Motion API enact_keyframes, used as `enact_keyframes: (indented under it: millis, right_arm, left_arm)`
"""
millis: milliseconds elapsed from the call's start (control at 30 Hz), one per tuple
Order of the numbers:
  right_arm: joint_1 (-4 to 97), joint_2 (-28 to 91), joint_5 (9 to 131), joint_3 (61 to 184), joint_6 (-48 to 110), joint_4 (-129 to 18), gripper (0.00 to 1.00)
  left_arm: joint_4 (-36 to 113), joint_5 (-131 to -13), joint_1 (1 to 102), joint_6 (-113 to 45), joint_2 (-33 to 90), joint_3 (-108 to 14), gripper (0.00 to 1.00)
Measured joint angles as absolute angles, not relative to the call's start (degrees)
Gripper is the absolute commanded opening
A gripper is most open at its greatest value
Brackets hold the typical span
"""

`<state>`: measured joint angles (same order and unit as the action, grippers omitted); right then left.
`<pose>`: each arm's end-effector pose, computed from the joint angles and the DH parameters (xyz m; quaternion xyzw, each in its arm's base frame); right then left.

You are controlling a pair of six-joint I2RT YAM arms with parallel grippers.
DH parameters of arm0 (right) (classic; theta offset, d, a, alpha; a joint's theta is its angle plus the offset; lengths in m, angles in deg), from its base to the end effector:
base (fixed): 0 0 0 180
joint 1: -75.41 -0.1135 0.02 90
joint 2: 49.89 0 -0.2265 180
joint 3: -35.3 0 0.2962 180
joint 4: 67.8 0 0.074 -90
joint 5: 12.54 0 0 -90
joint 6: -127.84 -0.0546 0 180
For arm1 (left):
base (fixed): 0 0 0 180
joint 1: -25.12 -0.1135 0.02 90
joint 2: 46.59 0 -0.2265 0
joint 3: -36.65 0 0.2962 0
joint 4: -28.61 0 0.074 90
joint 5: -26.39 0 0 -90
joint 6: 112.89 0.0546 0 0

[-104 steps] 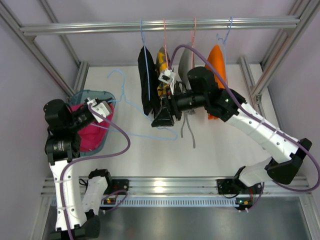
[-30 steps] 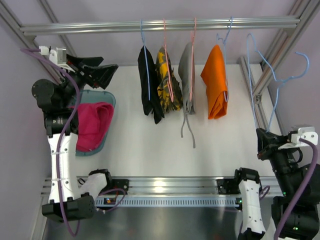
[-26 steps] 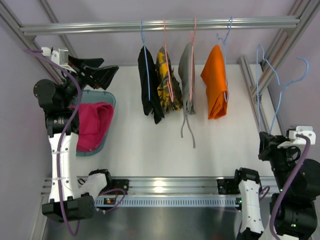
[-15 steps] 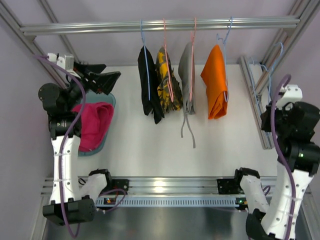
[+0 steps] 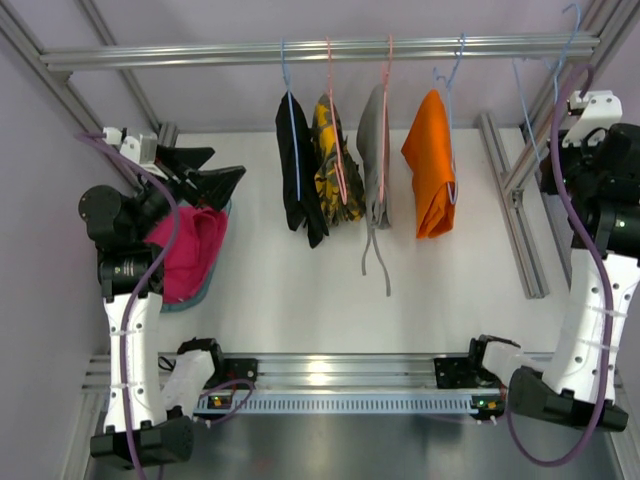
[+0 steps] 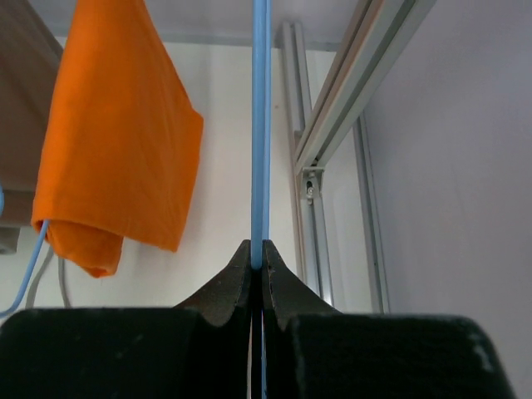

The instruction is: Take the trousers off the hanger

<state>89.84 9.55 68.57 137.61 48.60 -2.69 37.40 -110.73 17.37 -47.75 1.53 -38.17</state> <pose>0.2349 -0.0517 0.4616 -0.0167 0.8287 -0.0584 0.5564 0.2424 -0.0074 0.4494 0.1588 0.6084 -0.3428 0.6979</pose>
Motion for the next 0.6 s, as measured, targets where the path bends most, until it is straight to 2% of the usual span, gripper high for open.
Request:
enact_keyframes:
  millis: [300,600]
  right_arm:
    - [91.9,18.97,66.13,141.2,48.19,-3.84,0.0]
    - [97.08,19.93,62.24,137.61,48.45,-6.27,0.02]
  left_arm:
    - [44.26,-111.36,17.37,-43.66,2.23,-38.17,0.99]
    - [46.91,-111.8,17.37,-42.07,2.36,-38.15,0.99]
